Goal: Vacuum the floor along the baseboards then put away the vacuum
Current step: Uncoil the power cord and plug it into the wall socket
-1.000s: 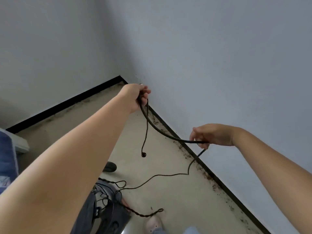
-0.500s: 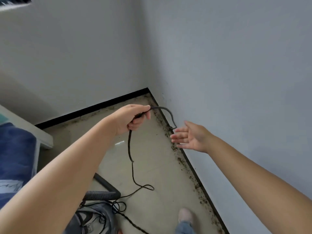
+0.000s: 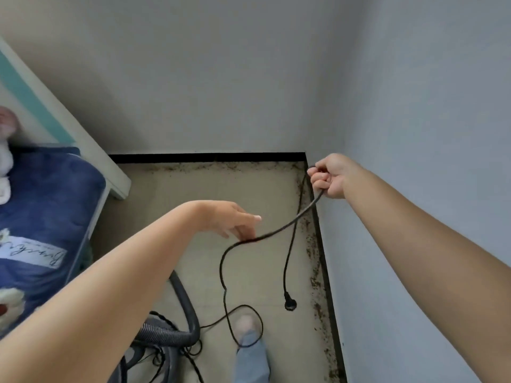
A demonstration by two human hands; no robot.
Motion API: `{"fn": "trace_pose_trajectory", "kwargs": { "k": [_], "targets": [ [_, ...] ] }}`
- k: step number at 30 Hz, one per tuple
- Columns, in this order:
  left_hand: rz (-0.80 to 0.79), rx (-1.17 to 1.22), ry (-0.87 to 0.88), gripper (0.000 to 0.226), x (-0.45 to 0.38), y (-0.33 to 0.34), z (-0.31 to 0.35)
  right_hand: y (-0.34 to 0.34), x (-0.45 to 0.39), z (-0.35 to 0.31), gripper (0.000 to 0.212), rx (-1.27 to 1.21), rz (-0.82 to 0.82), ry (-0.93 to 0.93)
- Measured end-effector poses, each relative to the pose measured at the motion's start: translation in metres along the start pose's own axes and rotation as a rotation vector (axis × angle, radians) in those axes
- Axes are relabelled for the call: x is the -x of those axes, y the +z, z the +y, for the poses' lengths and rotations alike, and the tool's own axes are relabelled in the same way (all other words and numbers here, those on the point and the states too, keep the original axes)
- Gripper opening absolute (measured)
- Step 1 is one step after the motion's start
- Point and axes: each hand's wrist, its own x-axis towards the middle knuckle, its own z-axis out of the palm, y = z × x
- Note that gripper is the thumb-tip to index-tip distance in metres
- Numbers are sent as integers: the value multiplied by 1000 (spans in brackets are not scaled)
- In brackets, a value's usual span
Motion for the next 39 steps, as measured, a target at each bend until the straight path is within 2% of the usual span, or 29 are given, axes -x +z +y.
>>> {"fn": "trace_pose_trajectory", "kwargs": {
  "k": [2, 4, 8, 10, 13, 17, 20, 25, 28, 32, 34, 39],
  "targets": [
    [119, 35, -47, 43, -27, -29, -1, 11, -16, -20, 30, 235, -70, -83],
    [222, 176, -68, 45, -51, -59, 2, 16, -31, -36, 28, 412, -137, -209],
    [200, 626, -78, 57, -87, -110, 28, 11, -65, -59, 26, 635, -237, -290],
    [208, 842, -56, 60, -110, -131, 54, 9, -85, -75, 26, 602, -320, -267],
    [252, 1109, -40, 55, -148, -158, 103, 5, -117, -112, 8, 463, -456, -308],
    [373, 1577, 169, 37, -195, -217, 158, -12, -164, -173, 17, 519, -707, -295],
    [385, 1730, 244, 23, -218, -259, 187, -37, -189, -203, 18, 580, -820, -193],
    [301, 1525, 139, 18, -240, -299, 221, -67, -216, -234, 11, 681, -730, -72],
    [304, 1347, 38, 24, -258, -314, 235, -69, -230, -248, 9, 783, -702, 40],
    [224, 1078, 25, 33, -288, -322, 247, -56, -251, -256, 9, 964, -668, 165],
    [169, 1034, 21, 29, -304, -330, 251, -49, -262, -257, 9, 909, -606, 141],
    [25, 763, -104, 22, -347, -356, 253, -34, -275, -266, 17, 697, -253, -62]
  ]
}}
